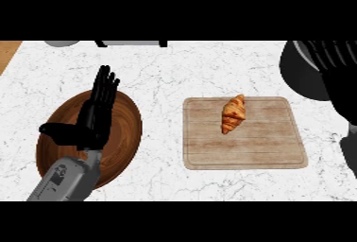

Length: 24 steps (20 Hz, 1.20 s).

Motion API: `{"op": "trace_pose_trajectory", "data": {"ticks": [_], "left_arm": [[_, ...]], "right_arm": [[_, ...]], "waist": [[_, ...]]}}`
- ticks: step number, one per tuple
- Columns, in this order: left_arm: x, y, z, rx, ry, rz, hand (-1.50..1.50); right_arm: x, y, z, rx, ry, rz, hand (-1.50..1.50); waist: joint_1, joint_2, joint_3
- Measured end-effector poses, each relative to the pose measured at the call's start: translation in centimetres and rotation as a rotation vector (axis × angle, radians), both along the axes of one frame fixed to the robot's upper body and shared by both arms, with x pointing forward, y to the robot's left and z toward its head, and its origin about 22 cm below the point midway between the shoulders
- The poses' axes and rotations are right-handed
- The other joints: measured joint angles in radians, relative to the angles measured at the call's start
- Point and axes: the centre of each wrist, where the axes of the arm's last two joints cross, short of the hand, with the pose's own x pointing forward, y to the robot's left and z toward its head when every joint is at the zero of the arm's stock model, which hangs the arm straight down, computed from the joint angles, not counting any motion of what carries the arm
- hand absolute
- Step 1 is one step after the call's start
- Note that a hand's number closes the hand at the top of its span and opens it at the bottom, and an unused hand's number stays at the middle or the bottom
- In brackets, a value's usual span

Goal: Pick the croissant from the cutting board and place it in the pot

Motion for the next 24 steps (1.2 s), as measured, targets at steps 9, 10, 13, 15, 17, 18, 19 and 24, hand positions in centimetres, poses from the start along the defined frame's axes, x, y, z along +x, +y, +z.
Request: {"op": "trace_pose_trajectory", "data": {"ticks": [9,10,13,15,17,18,19,24], "left_arm": [[-1.7,1.9,-3.6,0.171,0.218,-0.122,0.0],[-1.8,2.0,-3.7,0.182,0.234,-0.134,0.0],[-2.2,2.5,-4.3,0.206,0.289,-0.179,0.0],[-2.3,2.6,-4.3,0.218,0.316,-0.206,0.0],[-2.7,2.7,-4.9,0.231,0.351,-0.231,0.0],[-2.7,2.9,-5.0,0.236,0.366,-0.237,0.0],[-2.8,2.8,-5.1,0.241,0.373,-0.248,0.0],[-3.1,3.2,-5.4,0.252,0.412,-0.265,0.0]], "right_arm": [[-0.1,-2.6,-5.8,-0.492,0.309,-0.52,-1.5],[-0.1,-2.8,-5.7,-0.536,0.27,-0.591,-1.5],[0.1,-1.2,-6.2,-0.579,0.117,-0.747,-1.5],[0.1,1.0,-7.1,-0.593,0.03,-0.813,-1.5],[0.4,3.4,-7.8,-0.609,-0.023,-0.857,-1.5],[0.5,4.6,-8.3,-0.62,-0.023,-0.875,-1.5],[0.8,5.8,-8.7,-0.634,-0.011,-0.887,-1.5],[2.2,10.6,-9.5,-0.708,0.199,-0.95,-1.5]], "waist": [[0.002,-0.009,-0.012],[0.0,-0.013,-0.01],[0.008,-0.023,-0.004],[0.014,-0.028,-0.002],[0.023,-0.031,-0.002],[0.026,-0.033,-0.002],[0.03,-0.034,-0.003],[0.029,-0.04,-0.003]]}}
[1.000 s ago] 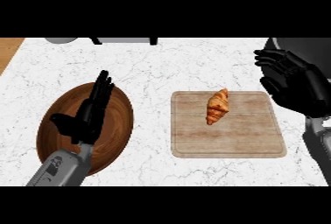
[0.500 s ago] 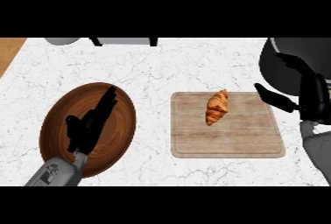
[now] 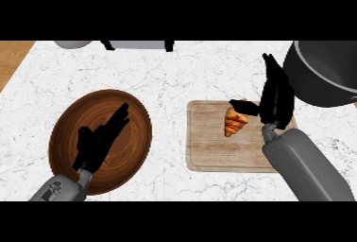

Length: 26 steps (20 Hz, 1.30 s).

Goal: Pick the croissant from the cutting board and place it in the pot

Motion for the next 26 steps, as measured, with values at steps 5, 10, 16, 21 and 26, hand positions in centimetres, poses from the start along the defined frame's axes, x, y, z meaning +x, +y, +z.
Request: {"op": "trace_pose_trajectory", "data": {"ticks": [5,10,16,21,26], "left_arm": [[-0.2,0.6,-0.2,-0.001,0.018,0.0,0.0],[-0.3,1.1,-0.3,-0.011,0.012,0.001,0.0],[-0.6,1.6,-0.3,-0.015,0.012,0.0,0.0],[-0.5,1.8,-0.8,-0.012,0.027,0.009,0.0],[-0.8,2.1,-0.6,-0.011,0.03,0.013,0.0]], "right_arm": [[1.8,6.2,2.5,0.034,0.138,-0.11,-1.5],[2.7,9.4,3.0,0.08,0.259,-0.167,-1.5],[2.9,9.4,0.2,0.123,0.491,-0.205,-1.5],[2.5,8.2,-1.2,0.107,0.561,-0.226,-1.5],[1.1,6.6,-1.2,0.071,0.523,-0.233,-1.5]], "waist": [[-0.004,-0.002,0.004],[-0.01,0.002,0.009],[-0.011,0.005,0.01],[-0.022,0.002,0.014],[-0.027,0.001,0.014]]}}
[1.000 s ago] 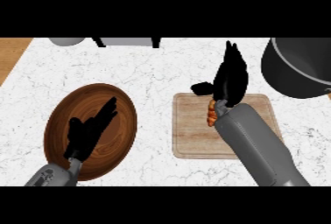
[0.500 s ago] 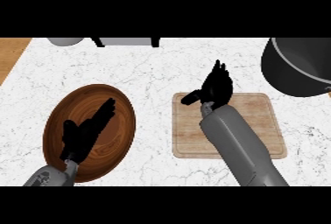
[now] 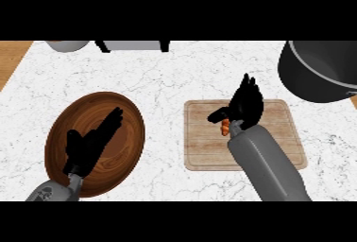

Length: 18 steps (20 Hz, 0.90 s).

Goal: Pick the croissant from the cutting board and place it in the pot

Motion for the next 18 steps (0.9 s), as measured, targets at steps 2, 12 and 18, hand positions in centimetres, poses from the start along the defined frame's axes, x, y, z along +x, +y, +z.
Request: {"op": "trace_pose_trajectory", "data": {"ticks": [2,12,18], "left_arm": [[-0.2,0.3,0.1,0.0,0.003,-0.002,0.0],[-0.1,0.3,-0.1,0.008,0.0,-0.003,0.0],[0.5,0.2,-0.2,0.009,0.002,0.001,0.0]], "right_arm": [[-0.8,-0.9,-0.1,0.001,-0.011,-0.005,-1.5],[-3.4,-2.1,-1.6,0.178,-0.093,0.015,-1.5],[-3.9,-3.6,-2.7,0.29,-0.158,-0.01,-1.5]], "waist": [[-0.001,0.0,-0.001],[0.004,0.002,0.0],[0.005,0.003,0.0]]}}
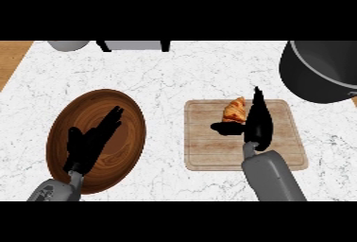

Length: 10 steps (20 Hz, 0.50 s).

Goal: Pick the croissant from the cutting board and place it in the pot

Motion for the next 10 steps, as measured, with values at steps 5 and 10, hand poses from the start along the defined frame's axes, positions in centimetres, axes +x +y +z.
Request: {"op": "trace_pose_trajectory", "data": {"ticks": [5,10], "left_arm": [[-0.1,0.5,0.0,0.0,-0.01,-0.007,0.0],[-0.1,-0.3,0.0,0.003,-0.003,-0.008,0.0]], "right_arm": [[0.2,-1.0,-2.2,0.073,-0.014,-0.034,-1.5],[0.2,-2.0,-4.7,0.071,-0.019,-0.008,1.5]], "waist": [[0.003,0.0,0.0],[0.004,-0.003,-0.005]]}}
